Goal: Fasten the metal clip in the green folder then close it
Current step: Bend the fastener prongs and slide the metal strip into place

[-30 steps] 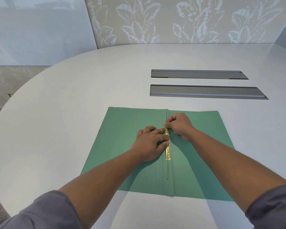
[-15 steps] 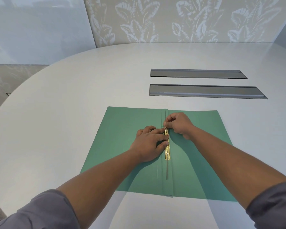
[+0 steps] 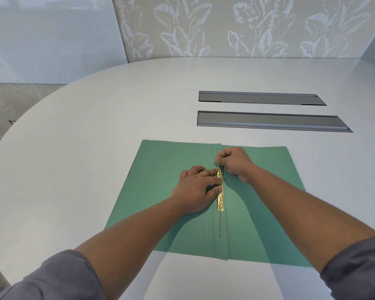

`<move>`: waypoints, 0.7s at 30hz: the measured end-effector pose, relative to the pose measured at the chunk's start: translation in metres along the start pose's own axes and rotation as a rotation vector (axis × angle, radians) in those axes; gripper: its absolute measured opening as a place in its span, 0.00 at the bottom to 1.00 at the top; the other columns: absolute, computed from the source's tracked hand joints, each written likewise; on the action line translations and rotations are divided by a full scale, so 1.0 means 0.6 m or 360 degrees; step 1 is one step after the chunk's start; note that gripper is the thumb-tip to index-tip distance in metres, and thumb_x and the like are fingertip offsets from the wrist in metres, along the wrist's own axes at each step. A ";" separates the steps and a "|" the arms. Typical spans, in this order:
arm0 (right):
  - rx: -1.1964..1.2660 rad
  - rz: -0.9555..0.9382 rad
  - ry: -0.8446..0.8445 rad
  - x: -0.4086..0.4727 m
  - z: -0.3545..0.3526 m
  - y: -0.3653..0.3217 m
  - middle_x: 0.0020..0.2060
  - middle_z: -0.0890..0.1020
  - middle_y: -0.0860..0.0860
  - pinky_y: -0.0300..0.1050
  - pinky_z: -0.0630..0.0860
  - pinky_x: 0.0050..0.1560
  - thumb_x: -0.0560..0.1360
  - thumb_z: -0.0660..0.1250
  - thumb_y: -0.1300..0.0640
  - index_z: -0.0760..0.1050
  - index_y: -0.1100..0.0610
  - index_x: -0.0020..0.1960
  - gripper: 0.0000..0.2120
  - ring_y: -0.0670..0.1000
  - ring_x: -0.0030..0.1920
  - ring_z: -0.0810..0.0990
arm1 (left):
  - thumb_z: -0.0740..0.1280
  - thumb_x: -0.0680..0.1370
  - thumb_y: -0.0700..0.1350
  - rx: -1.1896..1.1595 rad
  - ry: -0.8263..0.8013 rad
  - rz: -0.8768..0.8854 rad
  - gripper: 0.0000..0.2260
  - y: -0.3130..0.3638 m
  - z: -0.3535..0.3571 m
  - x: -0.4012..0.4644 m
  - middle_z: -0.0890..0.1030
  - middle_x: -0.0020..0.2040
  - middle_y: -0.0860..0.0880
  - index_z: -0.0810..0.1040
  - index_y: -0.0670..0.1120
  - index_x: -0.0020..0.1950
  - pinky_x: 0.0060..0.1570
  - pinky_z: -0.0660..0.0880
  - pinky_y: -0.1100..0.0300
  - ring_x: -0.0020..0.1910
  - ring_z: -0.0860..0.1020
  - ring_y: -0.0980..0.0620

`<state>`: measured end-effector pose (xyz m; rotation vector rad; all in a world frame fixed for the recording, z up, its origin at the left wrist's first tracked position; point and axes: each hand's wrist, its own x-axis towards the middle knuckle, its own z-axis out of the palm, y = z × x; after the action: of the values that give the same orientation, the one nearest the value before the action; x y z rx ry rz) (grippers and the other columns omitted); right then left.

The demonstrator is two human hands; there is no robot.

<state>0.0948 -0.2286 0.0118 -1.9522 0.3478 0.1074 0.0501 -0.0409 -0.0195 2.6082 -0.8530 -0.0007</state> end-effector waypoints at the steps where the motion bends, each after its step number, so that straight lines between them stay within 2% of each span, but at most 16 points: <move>1: -0.0044 -0.0044 0.0019 0.001 0.005 0.002 0.34 0.82 0.50 0.44 0.74 0.35 0.76 0.74 0.59 0.83 0.60 0.46 0.04 0.47 0.31 0.74 | 0.53 0.79 0.66 -0.0002 0.0001 -0.0001 0.22 0.000 0.000 0.000 0.71 0.75 0.61 0.75 0.63 0.68 0.64 0.59 0.47 0.74 0.63 0.48; 4: -0.0150 -0.0157 0.0052 0.003 0.019 0.005 0.37 0.84 0.49 0.51 0.79 0.46 0.74 0.76 0.58 0.83 0.55 0.42 0.03 0.49 0.38 0.79 | 0.53 0.80 0.66 0.0005 -0.0010 0.0011 0.22 0.000 0.000 0.001 0.70 0.75 0.61 0.75 0.63 0.68 0.64 0.59 0.46 0.74 0.62 0.48; 7: -0.0116 -0.0161 0.0064 0.005 0.025 0.008 0.37 0.84 0.48 0.53 0.81 0.50 0.74 0.76 0.59 0.83 0.53 0.40 0.04 0.49 0.39 0.80 | 0.53 0.80 0.65 0.0003 -0.0020 0.0009 0.21 -0.001 -0.002 0.001 0.70 0.76 0.61 0.75 0.63 0.68 0.64 0.60 0.45 0.74 0.62 0.48; 16: 0.0006 -0.0107 0.0150 0.001 0.026 0.006 0.39 0.85 0.50 0.56 0.81 0.53 0.74 0.76 0.59 0.83 0.53 0.41 0.03 0.50 0.41 0.80 | 0.53 0.80 0.65 0.0023 -0.0029 0.0012 0.21 0.000 -0.002 0.001 0.69 0.76 0.61 0.75 0.63 0.69 0.65 0.60 0.45 0.74 0.62 0.48; 21: -0.0080 -0.0111 0.0193 -0.003 0.027 0.005 0.40 0.86 0.48 0.51 0.81 0.50 0.73 0.76 0.57 0.83 0.52 0.39 0.05 0.51 0.45 0.84 | 0.51 0.79 0.66 0.0013 -0.0002 0.0019 0.23 0.000 0.001 0.000 0.70 0.75 0.60 0.75 0.63 0.68 0.64 0.60 0.45 0.74 0.63 0.48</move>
<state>0.0937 -0.2143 0.0029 -2.0236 0.3591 -0.0478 0.0500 -0.0409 -0.0199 2.6108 -0.8711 0.0043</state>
